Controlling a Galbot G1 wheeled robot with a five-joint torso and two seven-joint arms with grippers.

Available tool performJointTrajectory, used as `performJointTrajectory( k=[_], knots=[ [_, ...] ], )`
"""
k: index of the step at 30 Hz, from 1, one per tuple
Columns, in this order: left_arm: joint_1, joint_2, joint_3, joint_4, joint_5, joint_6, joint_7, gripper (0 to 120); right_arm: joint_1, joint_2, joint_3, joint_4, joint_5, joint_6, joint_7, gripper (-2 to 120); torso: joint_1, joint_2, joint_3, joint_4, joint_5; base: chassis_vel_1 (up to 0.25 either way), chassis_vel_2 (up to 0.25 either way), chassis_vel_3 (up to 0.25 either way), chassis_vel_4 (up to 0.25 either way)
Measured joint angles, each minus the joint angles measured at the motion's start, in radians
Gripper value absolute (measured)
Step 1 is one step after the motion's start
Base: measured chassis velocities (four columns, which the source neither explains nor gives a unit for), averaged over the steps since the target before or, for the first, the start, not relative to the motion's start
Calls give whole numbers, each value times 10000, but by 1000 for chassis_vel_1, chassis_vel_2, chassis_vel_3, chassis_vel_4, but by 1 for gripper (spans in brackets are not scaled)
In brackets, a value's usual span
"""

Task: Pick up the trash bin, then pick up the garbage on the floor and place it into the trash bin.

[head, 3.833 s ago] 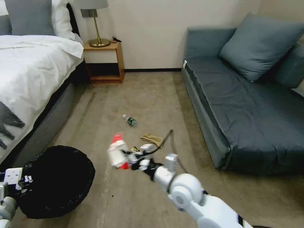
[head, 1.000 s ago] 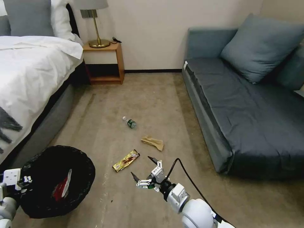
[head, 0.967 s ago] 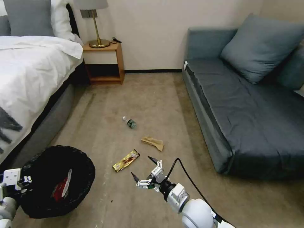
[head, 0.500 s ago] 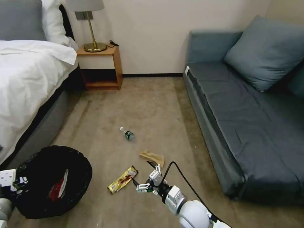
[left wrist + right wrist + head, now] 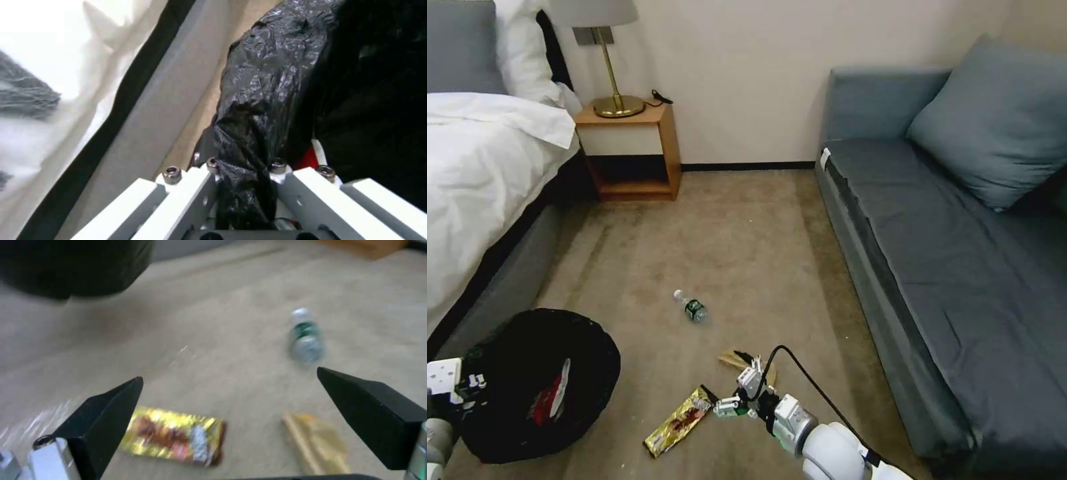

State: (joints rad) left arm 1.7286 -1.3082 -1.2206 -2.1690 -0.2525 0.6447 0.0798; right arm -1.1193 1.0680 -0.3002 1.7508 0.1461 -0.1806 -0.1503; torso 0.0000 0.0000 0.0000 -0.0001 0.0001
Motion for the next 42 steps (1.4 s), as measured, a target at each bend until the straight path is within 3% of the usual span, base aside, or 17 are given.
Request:
performJointTrajectory(
  k=[6,9,10,16,18,26,42],
  knots=[
    [39,-28,-56,-53,21,6,6,3,1774,-286,-1557,-1156,-405,47,-1176,100,0,0,0,0,-2,9,-4,-6,6],
    [77,-45,-93,-67,21,6,10,3,2058,-254,-1819,-1388,-586,203,-1261,100,0,-1,0,1,-1,0,0,0,0],
    [175,-106,-226,-110,21,2,20,3,2988,-77,-2669,-2141,-868,601,-1396,100,0,0,0,2,-1,0,0,0,0],
    [258,-201,-404,-151,8,-21,37,3,4322,339,-3816,-3341,-1554,1221,-1398,100,0,0,0,3,0,0,0,0,0],
    [251,-305,-446,-180,7,-24,38,3,4759,627,-4190,-4139,-2358,1700,-1441,100,0,0,1,4,-2,0,0,0,0],
    [284,-428,-535,-343,0,-24,56,3,4892,1189,-4425,-5515,-3873,2795,-1577,100,0,0,0,1,-2,0,0,0,0],
    [384,-507,-536,-484,-20,-17,64,3,4319,2077,-4155,-6805,-4949,3371,-1405,100,0,-1,0,1,-1,0,0,0,0]
  ],
)
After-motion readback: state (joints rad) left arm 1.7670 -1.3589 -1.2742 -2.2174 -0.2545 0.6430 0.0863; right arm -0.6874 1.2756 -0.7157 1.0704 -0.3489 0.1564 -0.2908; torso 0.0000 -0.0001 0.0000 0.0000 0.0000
